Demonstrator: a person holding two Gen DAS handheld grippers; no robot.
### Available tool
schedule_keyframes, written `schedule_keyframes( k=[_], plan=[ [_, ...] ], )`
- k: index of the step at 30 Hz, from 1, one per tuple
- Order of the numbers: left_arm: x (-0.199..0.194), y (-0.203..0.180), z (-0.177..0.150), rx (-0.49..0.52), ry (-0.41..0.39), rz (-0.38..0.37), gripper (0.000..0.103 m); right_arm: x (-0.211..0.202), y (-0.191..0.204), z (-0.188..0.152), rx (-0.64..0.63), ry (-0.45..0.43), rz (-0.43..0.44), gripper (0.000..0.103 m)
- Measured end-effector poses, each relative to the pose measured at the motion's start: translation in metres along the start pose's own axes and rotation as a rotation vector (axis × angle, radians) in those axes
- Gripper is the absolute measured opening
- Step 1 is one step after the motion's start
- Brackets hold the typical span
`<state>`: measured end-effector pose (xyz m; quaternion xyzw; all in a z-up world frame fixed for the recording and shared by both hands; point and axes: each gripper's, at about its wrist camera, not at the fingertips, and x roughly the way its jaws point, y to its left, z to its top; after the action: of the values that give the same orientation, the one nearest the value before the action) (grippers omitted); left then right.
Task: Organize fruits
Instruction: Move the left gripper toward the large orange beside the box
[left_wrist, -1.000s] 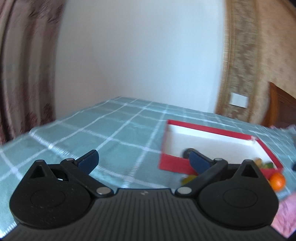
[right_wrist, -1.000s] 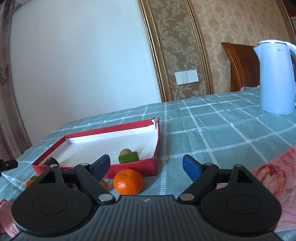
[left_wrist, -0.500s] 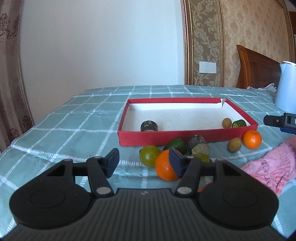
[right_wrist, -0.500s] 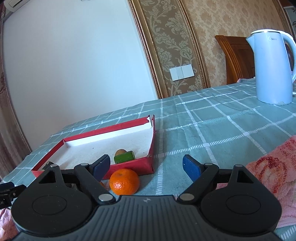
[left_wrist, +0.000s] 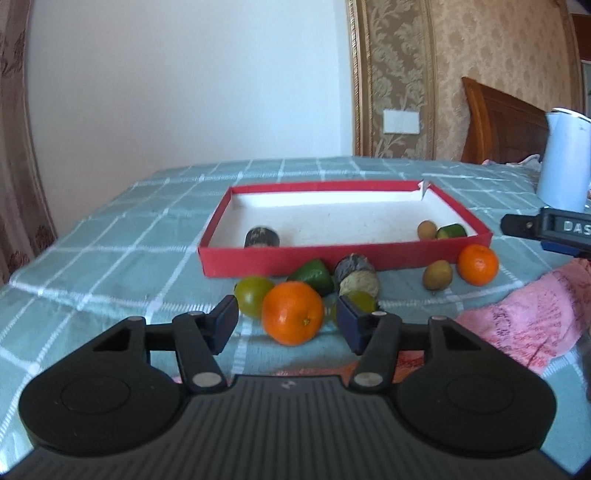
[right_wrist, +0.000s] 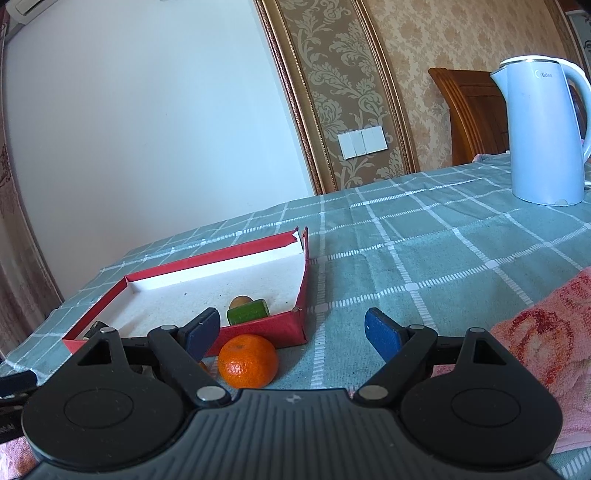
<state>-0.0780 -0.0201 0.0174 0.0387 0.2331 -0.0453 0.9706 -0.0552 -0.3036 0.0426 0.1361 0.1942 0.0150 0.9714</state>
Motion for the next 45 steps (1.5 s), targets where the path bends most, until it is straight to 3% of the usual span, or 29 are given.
schedule_keyframes(
  k=[6, 20, 33, 45],
  plan=[
    [0.018, 0.000, 0.002, -0.027, 0.074, 0.038, 0.057, -0.001, -0.001, 0.000, 0.006, 0.001, 0.001, 0.086],
    [0.040, -0.014, 0.011, -0.022, 0.133, 0.083, 0.059, -0.001, -0.002, 0.000, 0.009, 0.000, 0.002, 0.086],
    [0.036, -0.016, 0.005, -0.035, 0.109, 0.042, 0.037, -0.001, -0.003, 0.000, 0.028, 0.001, 0.005, 0.086],
    [0.025, -0.007, -0.008, -0.045, 0.047, -0.013, 0.036, 0.000, -0.008, 0.001, 0.053, 0.001, 0.009, 0.086]
  ],
)
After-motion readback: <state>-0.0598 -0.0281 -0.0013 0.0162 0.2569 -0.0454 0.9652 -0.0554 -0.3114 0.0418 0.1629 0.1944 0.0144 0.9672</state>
